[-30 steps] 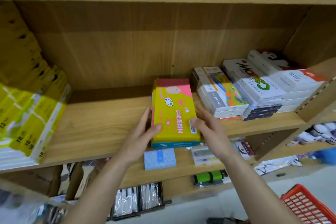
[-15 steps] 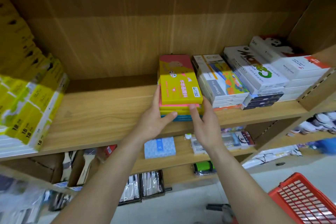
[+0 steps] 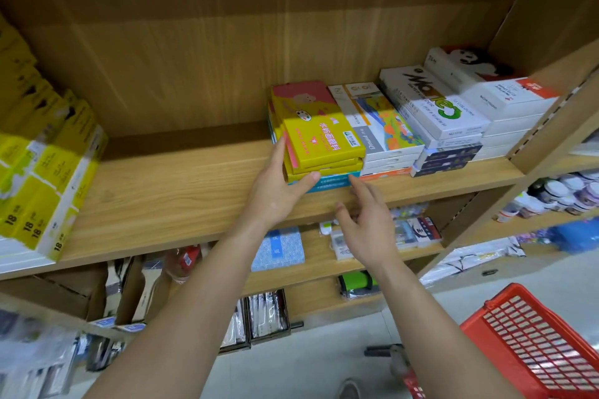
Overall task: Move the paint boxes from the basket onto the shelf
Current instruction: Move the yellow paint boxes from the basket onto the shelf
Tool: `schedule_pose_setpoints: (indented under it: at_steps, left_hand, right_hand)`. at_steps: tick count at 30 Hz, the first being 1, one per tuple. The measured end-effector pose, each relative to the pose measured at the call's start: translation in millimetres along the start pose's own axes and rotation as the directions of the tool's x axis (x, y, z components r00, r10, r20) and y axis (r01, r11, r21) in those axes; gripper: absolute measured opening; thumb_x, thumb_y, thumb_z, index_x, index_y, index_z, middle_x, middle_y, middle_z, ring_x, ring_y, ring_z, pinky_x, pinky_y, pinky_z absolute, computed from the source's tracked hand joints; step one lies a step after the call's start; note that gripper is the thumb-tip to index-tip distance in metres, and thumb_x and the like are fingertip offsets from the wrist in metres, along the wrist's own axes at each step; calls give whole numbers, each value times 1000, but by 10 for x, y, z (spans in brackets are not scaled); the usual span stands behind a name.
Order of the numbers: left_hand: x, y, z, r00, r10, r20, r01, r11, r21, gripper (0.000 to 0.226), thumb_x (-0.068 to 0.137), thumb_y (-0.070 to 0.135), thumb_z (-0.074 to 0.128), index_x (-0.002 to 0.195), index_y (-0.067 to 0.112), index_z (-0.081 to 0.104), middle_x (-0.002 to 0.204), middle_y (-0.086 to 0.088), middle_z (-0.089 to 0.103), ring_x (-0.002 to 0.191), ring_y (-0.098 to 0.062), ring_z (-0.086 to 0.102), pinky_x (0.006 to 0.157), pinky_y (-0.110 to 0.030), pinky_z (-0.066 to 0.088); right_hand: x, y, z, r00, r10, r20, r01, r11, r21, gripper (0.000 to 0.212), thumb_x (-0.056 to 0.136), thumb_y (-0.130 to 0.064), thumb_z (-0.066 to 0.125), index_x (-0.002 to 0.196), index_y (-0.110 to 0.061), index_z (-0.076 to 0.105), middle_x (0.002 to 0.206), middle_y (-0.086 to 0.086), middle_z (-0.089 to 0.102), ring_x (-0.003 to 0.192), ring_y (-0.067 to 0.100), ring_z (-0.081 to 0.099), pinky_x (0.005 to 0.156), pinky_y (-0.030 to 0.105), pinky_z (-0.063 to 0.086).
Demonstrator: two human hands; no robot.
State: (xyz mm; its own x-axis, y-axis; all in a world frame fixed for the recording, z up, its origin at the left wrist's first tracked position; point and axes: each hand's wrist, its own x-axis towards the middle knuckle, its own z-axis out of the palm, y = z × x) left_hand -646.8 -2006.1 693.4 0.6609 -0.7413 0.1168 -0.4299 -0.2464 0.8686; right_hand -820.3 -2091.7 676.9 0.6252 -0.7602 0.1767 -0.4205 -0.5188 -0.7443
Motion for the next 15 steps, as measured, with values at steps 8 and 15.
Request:
schedule_pose_setpoints:
  at_steps: [8, 15]
  left_hand:
    - [54, 72, -10, 1000, 19, 18, -20, 997, 71, 75, 104, 43, 52, 165, 22, 13, 170, -1, 25, 155, -21, 27, 124, -46, 26]
    - [-591, 279, 175, 911, 345, -227, -290, 926, 241, 50, 94, 37, 63, 140, 22, 52, 140, 11, 50, 131, -1, 41, 110, -8, 23]
  right_hand:
    - [-182, 95, -159, 998, 6, 60, -4, 999, -34, 55, 102, -18, 66, 153, -5, 50, 157, 6, 47, 140, 22, 48, 108, 7, 30]
    - [-571, 560, -459, 989, 145, 9, -145, 989, -36, 54, 103, -26, 65, 153, -13, 50, 157, 6, 47, 138, 25, 53, 107, 41, 49]
